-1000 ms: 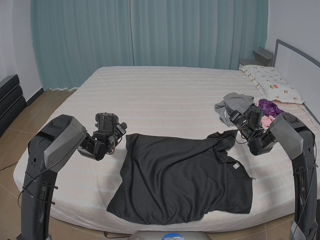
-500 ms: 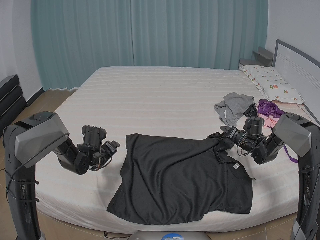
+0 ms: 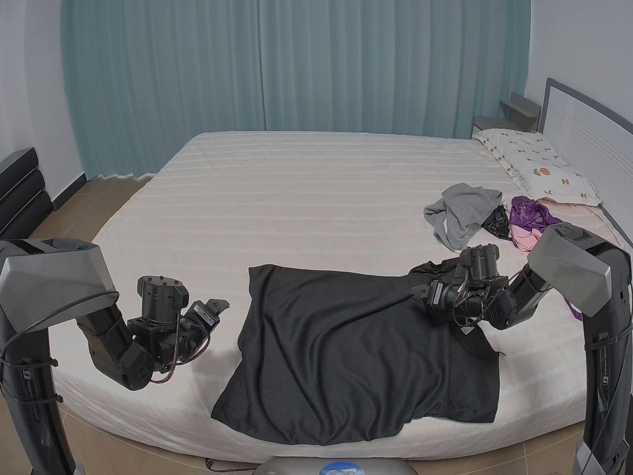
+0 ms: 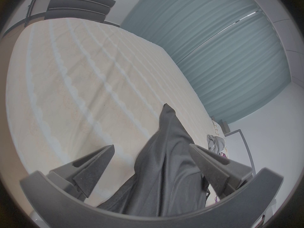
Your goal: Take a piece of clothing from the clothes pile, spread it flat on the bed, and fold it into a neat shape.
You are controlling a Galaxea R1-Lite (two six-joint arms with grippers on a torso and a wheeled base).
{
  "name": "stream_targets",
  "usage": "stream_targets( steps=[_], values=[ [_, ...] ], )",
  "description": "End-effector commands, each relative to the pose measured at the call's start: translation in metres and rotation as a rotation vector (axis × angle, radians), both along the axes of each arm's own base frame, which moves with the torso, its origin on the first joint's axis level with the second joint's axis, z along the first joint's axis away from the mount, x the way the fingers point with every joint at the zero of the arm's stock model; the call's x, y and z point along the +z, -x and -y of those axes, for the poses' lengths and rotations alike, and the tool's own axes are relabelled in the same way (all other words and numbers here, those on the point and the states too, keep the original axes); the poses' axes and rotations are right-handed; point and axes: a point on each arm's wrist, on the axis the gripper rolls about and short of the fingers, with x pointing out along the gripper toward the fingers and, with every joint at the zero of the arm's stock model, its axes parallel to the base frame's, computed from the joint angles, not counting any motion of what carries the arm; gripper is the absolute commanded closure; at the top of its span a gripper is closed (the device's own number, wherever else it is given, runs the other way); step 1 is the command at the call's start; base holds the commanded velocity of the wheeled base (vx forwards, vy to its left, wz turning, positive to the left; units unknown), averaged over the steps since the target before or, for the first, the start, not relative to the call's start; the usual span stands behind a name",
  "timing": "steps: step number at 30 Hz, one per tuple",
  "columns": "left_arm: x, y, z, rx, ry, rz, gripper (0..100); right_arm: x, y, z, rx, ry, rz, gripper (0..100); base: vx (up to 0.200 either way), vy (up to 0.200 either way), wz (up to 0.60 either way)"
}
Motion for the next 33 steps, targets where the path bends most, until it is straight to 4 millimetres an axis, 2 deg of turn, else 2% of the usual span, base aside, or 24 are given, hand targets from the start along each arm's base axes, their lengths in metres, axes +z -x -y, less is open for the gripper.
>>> stream_targets(
  steps=[1,7,10,13,15,16,18,19,20,27,28,31,33],
  values=[
    [0.0,0.006,-0.002,0.003,0.0,-0.009,0,-0.008,-0.009,-0.012,0.03,0.062,-0.034,100,0.0,0.0,0.0],
    [0.001,0.004,-0.002,0.006,-0.002,0.001,0,-0.012,-0.016,-0.001,0.043,0.166,-0.033,100,0.0,0.0,0.0],
    [0.002,0.004,-0.002,0.006,-0.001,0.011,0,-0.008,-0.021,0.01,0.011,0.169,-0.018,100,0.0,0.0,0.0],
    [0.0,0.003,-0.001,0.004,-0.003,0.01,0,-0.003,-0.027,0.029,-0.034,0.162,0.006,100,0.0,0.0,0.0],
    [0.0,0.003,-0.001,0.005,-0.003,0.01,0,-0.002,-0.028,0.032,-0.043,0.161,0.009,100,0.0,0.0,0.0],
    [0.0,0.003,-0.002,0.004,-0.005,0.007,0,0.004,-0.037,0.05,-0.094,0.146,0.048,100,0.0,0.0,0.0],
    [-0.001,0.004,-0.002,0.005,-0.004,0.006,0,0.004,-0.038,0.054,-0.102,0.146,0.054,100,0.0,0.0,0.0],
    [-0.001,0.004,-0.002,0.005,-0.005,0.003,0,0.008,-0.045,0.071,-0.143,0.132,0.09,100,0.0,0.0,0.0],
    [-0.001,0.004,-0.002,0.005,-0.005,0.003,0,0.008,-0.048,0.078,-0.16,0.125,0.103,100,0.0,0.0,0.0],
    [-0.002,0.004,-0.002,0.008,-0.003,-0.001,0,-0.004,-0.064,0.113,-0.254,0.089,0.142,100,0.0,0.0,0.0],
    [-0.002,0.004,-0.003,0.01,-0.003,-0.001,0,-0.007,-0.065,0.117,-0.259,0.089,0.142,0,0.0,0.0,0.0],
    [-0.002,0.004,-0.004,0.015,-0.002,-0.001,0,-0.015,-0.069,0.12,-0.27,0.073,0.14,0,0.0,0.0,0.0],
    [-0.002,0.004,-0.005,0.018,0.0,-0.001,0,-0.014,-0.068,0.121,-0.272,0.028,0.145,0,0.0,0.0,0.0]
  ],
)
